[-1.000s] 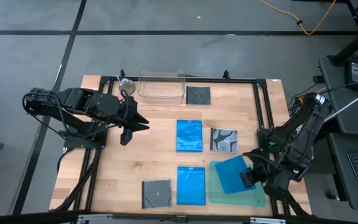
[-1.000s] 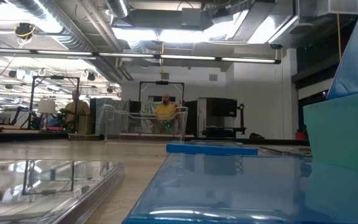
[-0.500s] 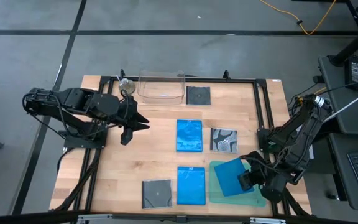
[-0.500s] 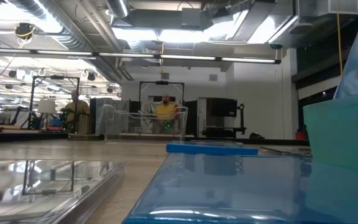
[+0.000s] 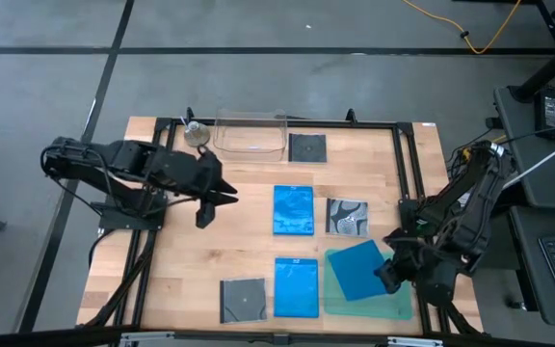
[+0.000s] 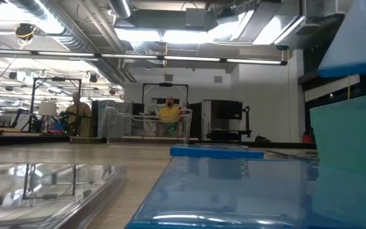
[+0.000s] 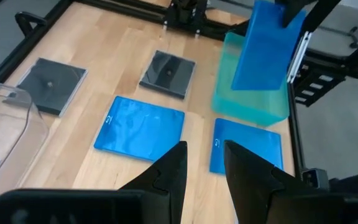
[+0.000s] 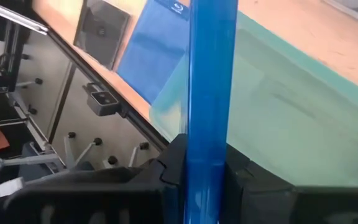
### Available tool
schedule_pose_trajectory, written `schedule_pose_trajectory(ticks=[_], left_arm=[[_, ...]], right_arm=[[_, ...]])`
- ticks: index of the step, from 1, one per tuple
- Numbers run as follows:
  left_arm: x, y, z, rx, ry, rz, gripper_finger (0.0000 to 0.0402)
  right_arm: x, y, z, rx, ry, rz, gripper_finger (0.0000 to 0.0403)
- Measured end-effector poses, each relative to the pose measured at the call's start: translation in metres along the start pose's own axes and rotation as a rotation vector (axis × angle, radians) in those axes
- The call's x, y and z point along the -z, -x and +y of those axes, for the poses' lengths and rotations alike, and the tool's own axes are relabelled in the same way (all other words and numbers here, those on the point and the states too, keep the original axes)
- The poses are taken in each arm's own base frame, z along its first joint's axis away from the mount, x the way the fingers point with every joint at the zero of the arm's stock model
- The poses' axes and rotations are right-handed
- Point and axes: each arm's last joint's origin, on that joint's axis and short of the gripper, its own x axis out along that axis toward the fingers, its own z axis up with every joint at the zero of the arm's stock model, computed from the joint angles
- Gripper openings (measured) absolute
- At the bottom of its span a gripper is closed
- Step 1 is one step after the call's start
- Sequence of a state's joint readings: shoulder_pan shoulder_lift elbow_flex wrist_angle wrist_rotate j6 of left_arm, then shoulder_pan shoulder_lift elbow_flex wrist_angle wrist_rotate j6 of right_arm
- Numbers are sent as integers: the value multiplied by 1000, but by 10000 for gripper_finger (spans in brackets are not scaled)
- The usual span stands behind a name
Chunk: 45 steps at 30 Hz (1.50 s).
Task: Pick & place jewel cases by type
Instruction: Put the top left blue cd case into the green bin
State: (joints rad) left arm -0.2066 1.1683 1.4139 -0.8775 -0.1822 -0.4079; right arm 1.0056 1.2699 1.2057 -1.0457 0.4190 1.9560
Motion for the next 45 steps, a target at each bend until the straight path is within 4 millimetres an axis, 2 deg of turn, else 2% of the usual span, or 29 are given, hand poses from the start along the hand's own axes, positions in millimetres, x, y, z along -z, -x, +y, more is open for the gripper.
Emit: schedule_pose_trajectory(ticks=[8, 14, 19, 25, 31, 36, 45], left_arm=[[0, -25, -4, -9, -16, 58, 98], [-8, -42, -3, 73, -25, 54, 98], [-18, -64, -1, 139, -27, 25, 98], [-21, -92, 5, 111, 15, 36, 99], [-29, -113, 0, 142, 54, -50, 108], [-42, -122, -2, 201, 107, -168, 123], [-61, -137, 7, 274, 198, -330, 174]], right_arm=[[-1, 1, -2, 11, 47, -11, 53], [-5, 7, -1, -32, 163, -28, 53], [-19, 26, -4, -132, 165, -161, 53], [-42, 53, -14, -241, 176, -349, 53], [-60, 69, -21, -263, 292, -466, 53], [-73, 78, -26, -237, 403, -539, 53], [-88, 92, -29, -242, 550, -612, 53]])
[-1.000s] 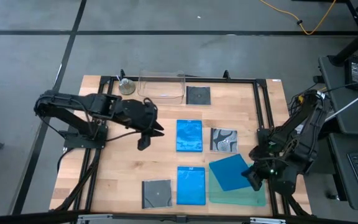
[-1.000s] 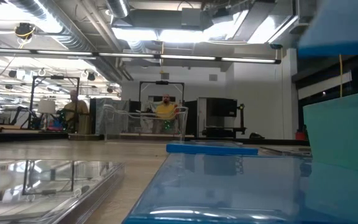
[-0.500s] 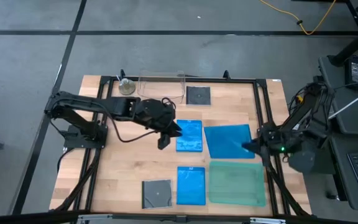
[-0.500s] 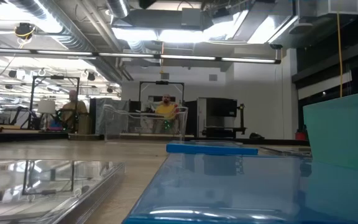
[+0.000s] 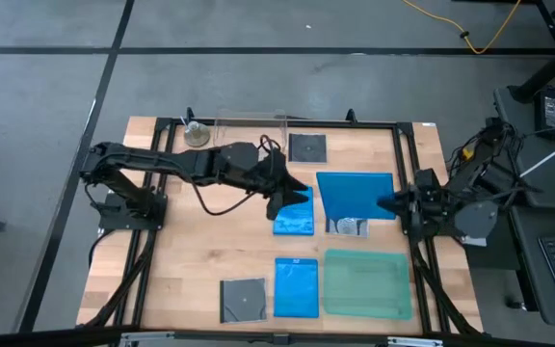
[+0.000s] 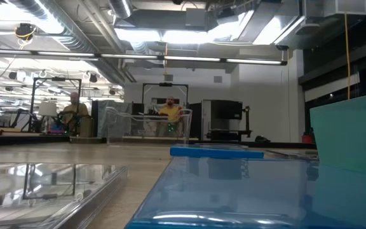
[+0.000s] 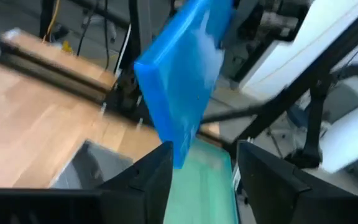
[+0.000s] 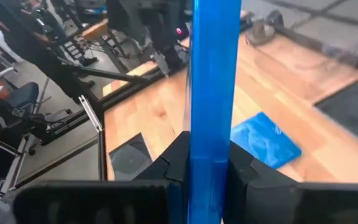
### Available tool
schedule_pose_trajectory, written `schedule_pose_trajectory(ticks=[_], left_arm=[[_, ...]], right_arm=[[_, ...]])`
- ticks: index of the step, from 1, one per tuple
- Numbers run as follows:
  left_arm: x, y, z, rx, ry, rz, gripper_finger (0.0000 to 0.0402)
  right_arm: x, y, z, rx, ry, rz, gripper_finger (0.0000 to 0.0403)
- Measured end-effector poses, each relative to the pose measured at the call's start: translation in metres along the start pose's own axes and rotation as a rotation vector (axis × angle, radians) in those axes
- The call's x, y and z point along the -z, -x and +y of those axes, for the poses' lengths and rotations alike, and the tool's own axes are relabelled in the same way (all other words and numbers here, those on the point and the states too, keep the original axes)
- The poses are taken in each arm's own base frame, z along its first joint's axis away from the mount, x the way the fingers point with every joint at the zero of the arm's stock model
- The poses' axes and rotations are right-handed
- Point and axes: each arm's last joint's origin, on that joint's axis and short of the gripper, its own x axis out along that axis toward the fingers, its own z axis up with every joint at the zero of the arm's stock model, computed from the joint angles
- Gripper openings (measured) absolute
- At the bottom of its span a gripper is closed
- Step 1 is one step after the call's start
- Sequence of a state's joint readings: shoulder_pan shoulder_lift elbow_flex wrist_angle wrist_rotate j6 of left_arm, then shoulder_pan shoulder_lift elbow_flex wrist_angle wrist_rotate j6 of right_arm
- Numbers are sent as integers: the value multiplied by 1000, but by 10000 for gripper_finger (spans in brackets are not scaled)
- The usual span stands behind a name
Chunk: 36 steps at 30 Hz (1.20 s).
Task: Pick & place jewel cases by type
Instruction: Put the top left blue cd case into the green bin
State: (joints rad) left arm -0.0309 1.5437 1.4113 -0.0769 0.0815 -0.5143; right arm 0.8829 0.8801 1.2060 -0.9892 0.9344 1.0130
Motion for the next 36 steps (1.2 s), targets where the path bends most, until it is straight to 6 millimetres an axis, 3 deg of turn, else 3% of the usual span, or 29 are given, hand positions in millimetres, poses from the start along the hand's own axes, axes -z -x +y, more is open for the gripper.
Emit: schedule_pose_trajectory(ticks=[8, 17, 22, 31, 36], left_arm=[[-3, -20, 13, 25, 32, -89, 204], [-1, -40, 17, 115, 57, -173, 196], [-3, -40, 16, 128, 54, -180, 155], [-6, -38, 13, 153, 45, -198, 21], [-9, -34, 10, 179, 26, -210, 24]], right_arm=[[-12, 3, -1, -45, 65, -56, 53], [-19, -1, 1, -62, 94, -77, 53], [-21, -3, 0, -56, 87, -76, 53], [-27, -5, 1, -57, 91, -116, 70], [-33, 0, 4, -165, 154, -107, 72]])
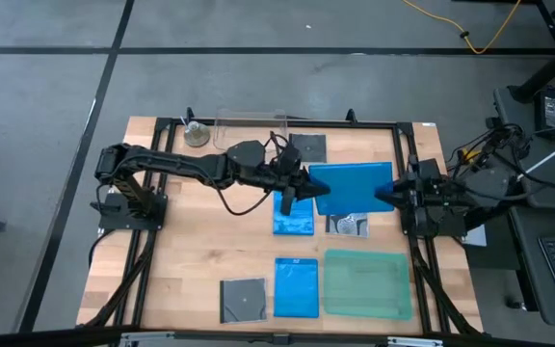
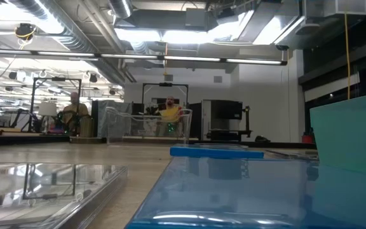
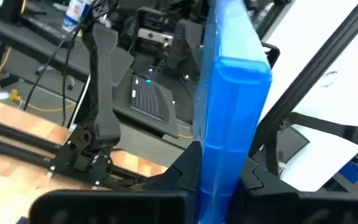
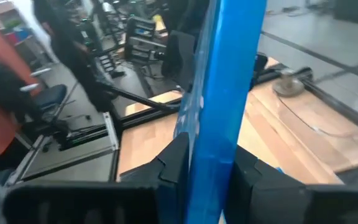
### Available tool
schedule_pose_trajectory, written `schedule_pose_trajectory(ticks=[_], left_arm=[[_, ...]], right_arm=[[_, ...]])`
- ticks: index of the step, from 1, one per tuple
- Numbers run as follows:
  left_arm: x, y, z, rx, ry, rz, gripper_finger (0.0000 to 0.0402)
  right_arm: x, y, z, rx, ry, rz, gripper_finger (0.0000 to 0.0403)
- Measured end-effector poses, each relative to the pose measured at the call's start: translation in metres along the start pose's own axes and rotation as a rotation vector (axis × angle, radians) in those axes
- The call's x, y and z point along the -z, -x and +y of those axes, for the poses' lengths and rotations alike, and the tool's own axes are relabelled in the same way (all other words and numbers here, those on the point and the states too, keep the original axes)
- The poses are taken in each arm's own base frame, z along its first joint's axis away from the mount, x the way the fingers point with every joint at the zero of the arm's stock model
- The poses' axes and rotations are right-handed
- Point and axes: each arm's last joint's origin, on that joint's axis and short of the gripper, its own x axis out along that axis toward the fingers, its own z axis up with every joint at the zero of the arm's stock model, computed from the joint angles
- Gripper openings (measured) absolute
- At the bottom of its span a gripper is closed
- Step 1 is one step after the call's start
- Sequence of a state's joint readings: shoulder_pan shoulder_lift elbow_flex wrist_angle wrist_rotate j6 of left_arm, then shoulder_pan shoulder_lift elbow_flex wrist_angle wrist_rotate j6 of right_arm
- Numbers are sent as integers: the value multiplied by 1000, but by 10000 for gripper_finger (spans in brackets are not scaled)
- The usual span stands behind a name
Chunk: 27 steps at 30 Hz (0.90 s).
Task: Pick & place jewel cases by type
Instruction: Put the top left blue cd case into the green bin
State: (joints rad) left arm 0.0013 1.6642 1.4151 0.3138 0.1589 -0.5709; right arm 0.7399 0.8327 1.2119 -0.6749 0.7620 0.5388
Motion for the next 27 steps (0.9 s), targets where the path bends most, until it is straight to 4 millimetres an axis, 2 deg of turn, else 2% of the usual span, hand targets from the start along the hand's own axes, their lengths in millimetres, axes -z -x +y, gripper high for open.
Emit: schedule_pose_trajectory(ticks=[5, 11, 15, 19, 27], left_arm=[[-11, 9, -4, -4, -44, -19, 18], [-21, 23, -8, -58, -75, -7, 18], [-15, 28, -5, -115, -59, 90, 18], [-3, 25, -1, -136, -26, 178, 18], [2, 20, 1, -108, 31, 220, 18]], right_arm=[[-20, 13, -1, -58, 23, 2, 89], [-47, 39, -12, -41, 61, 67, 140], [-68, 53, -15, -58, 64, 86, 173], [-84, 64, -17, -39, 74, 125, 190], [-93, 63, -16, 55, 88, 283, 189]])
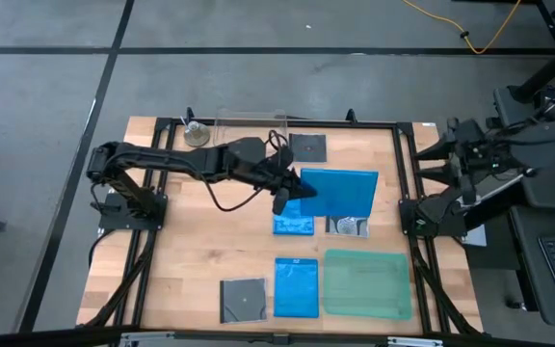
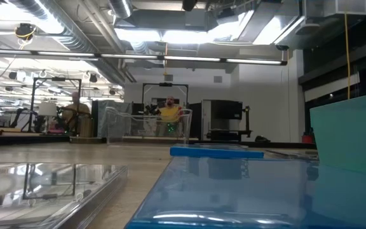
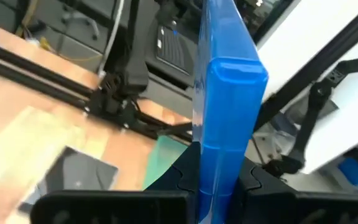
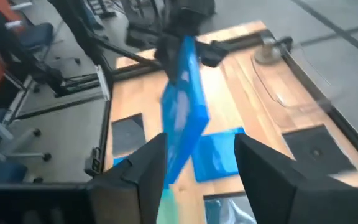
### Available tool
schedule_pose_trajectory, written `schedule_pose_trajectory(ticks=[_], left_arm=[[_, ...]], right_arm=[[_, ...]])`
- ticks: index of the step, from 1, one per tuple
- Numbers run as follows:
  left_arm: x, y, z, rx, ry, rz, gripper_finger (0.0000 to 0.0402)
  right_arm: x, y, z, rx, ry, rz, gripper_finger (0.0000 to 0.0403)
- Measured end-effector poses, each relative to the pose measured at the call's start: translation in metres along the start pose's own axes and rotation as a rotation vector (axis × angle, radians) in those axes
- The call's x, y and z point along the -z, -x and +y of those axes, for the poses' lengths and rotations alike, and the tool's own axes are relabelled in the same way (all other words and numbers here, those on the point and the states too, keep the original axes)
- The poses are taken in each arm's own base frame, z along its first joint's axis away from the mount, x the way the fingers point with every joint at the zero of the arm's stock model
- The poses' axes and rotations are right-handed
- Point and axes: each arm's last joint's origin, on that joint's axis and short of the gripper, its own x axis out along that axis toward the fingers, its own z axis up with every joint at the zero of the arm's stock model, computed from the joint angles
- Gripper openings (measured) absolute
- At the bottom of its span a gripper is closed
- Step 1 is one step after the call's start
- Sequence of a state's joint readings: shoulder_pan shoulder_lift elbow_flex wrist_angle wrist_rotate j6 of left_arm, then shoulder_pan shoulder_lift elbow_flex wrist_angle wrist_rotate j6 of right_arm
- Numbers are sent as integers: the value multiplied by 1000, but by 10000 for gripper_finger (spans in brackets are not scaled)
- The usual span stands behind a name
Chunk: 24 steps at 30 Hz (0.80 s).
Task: Pick & place jewel cases by type
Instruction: Put the top left blue cd case into the green bin
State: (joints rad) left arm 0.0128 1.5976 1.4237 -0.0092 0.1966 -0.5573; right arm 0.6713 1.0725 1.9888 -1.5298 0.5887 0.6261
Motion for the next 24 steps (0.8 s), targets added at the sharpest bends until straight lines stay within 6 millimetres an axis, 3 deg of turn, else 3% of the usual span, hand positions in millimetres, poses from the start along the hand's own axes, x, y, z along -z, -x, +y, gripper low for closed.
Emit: schedule_pose_trajectory(ticks=[10, 24], left_arm=[[-7, -30, -5, 94, 3, 85, 19], [0, -49, -7, 53, -22, 179, 19]], right_arm=[[-7, -29, 5, 26, 27, 170, 188], [-29, -117, -1, -189, 47, 476, 188]])
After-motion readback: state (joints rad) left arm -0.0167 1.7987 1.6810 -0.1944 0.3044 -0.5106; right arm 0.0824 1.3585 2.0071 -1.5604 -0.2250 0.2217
